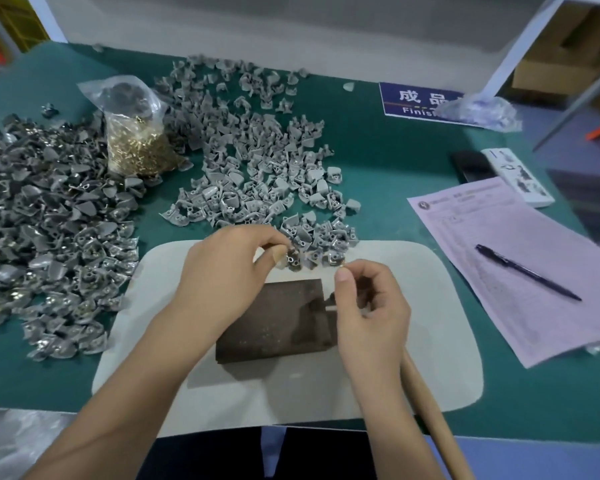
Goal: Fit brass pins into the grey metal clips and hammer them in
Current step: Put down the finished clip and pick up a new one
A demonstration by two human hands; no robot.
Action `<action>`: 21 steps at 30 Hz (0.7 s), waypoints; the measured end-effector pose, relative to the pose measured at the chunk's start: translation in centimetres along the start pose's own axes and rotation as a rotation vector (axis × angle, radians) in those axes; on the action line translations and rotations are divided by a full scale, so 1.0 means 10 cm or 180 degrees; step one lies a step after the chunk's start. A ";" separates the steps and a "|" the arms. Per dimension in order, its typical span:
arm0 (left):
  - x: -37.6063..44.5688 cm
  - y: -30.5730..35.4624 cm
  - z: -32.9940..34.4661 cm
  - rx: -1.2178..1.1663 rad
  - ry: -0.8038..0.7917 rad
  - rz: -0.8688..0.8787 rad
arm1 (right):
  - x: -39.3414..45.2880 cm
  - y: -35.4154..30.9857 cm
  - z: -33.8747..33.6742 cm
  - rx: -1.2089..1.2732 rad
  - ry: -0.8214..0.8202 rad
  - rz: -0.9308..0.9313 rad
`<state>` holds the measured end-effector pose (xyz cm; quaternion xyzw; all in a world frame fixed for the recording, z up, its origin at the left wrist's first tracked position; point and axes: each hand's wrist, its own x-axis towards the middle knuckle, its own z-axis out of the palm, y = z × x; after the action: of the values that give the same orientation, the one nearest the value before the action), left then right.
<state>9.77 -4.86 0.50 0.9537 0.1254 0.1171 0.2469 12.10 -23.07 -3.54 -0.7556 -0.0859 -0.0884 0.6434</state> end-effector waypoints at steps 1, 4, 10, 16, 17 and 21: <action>0.07 -0.02 0.02 0.0120 -0.0151 -0.0098 | 0.02 0.01 -0.03 -0.0050 0.0022 -0.0052; 0.26 0.00 0.09 0.0364 -0.0632 -0.0287 | 0.01 0.05 -0.06 -0.0200 -0.0022 -0.0200; 0.45 0.09 0.20 0.1060 -0.0827 -0.0418 | -0.04 0.11 -0.04 -0.0483 -0.0247 -0.0306; 0.31 0.08 0.08 0.0922 -0.0761 -0.0230 | 0.00 0.08 -0.04 -0.0543 -0.0244 -0.0305; 0.26 0.07 0.06 0.0868 -0.0680 -0.0213 | -0.01 0.09 -0.04 -0.0557 -0.0233 -0.0320; 0.06 0.00 -0.05 0.0311 -0.0366 -0.0253 | -0.01 0.10 -0.05 -0.0604 -0.0218 -0.0351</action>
<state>10.16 -4.46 0.98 0.9641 0.1543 0.0460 0.2113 12.29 -23.73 -4.47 -0.8098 -0.1406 -0.1056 0.5597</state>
